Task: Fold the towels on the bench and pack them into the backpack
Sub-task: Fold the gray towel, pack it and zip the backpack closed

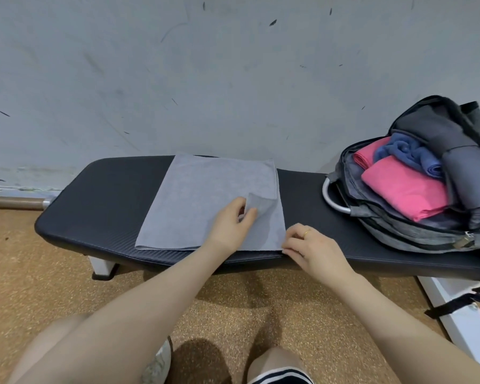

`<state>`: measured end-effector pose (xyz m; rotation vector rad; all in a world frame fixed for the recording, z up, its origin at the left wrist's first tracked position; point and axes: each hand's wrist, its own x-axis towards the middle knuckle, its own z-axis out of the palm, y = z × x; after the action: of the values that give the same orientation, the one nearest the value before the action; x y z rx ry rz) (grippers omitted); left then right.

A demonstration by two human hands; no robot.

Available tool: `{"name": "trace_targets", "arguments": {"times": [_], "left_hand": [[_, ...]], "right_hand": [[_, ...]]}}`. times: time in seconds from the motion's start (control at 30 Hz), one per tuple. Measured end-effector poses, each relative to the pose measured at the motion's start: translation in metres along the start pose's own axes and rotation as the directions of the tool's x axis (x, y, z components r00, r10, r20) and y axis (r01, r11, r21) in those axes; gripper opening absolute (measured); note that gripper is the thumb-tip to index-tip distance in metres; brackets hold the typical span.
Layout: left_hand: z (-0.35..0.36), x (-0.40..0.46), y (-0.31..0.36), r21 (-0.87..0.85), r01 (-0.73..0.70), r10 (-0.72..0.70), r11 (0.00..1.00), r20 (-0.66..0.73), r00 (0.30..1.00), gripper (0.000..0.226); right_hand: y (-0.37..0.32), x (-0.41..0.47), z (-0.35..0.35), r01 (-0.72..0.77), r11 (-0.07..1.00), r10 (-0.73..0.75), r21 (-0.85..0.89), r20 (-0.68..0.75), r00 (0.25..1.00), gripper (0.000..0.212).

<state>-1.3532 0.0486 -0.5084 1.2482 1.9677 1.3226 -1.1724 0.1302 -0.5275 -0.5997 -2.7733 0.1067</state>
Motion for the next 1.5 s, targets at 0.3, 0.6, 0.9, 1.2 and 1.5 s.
{"name": "trace_targets", "arguments": {"times": [0.3,0.6,0.9,1.2,1.5], "left_hand": [[0.01,-0.017,-0.012,0.384,-0.234,0.055,0.893,0.422,0.905,0.039],[-0.098,-0.044,-0.063,0.723,-0.247,0.102,0.645,0.238,0.966,0.038],[-0.138,-0.053,-0.073,0.817,-0.292,0.017,0.497,0.327,0.945,0.034],[-0.129,-0.061,-0.068,0.907,-0.205,-0.088,0.368,0.253,0.963,0.045],[-0.144,-0.088,-0.056,0.679,-0.271,0.108,0.683,0.273,0.956,0.018]], "right_hand": [[0.004,-0.009,0.006,0.104,0.981,-0.116,-0.162,-0.066,0.991,0.009],[-0.002,0.001,0.01,0.208,0.958,-0.201,-0.2,0.051,0.978,0.035],[-0.001,0.004,0.007,0.121,0.973,-0.11,-0.194,0.071,0.991,0.026],[-0.031,0.012,-0.013,-0.364,0.594,0.509,0.717,0.016,0.861,0.023],[-0.03,0.011,-0.034,-0.323,0.536,0.471,0.78,0.041,0.881,0.02]]}}
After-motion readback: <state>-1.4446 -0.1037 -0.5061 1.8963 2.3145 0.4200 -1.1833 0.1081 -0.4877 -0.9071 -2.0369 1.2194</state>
